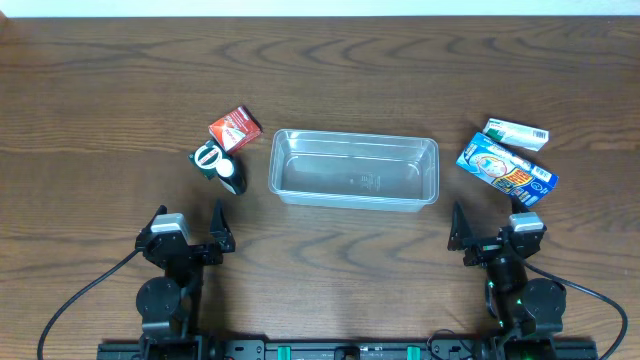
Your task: Pack container
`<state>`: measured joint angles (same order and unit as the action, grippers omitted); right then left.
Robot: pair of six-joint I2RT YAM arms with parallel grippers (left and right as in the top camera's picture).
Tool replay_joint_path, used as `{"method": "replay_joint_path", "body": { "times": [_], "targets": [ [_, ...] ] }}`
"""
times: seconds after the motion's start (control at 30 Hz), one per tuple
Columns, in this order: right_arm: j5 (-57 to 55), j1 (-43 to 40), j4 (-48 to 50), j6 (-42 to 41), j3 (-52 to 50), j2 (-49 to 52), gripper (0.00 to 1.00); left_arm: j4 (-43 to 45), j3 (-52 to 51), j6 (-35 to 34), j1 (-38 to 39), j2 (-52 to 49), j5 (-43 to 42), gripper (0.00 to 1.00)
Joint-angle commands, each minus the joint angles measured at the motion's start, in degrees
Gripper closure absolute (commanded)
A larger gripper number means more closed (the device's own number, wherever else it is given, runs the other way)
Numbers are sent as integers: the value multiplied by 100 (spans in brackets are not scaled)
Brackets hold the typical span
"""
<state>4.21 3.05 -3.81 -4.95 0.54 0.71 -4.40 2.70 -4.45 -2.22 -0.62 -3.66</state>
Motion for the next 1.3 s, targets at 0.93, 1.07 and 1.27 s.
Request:
{"method": "replay_joint_path", "body": {
  "times": [0.93, 1.07, 1.27],
  "targets": [
    [-59, 57, -20, 72, -24, -44, 1, -61, -186, 35, -28, 28, 9, 2],
    [-22, 57, -9, 66, -24, -42, 1, -61, -186, 35, -28, 28, 7, 2],
    [800, 57, 166, -55, -22, -42, 1, -61, -186, 35, -28, 28, 9, 2]
  ]
}}
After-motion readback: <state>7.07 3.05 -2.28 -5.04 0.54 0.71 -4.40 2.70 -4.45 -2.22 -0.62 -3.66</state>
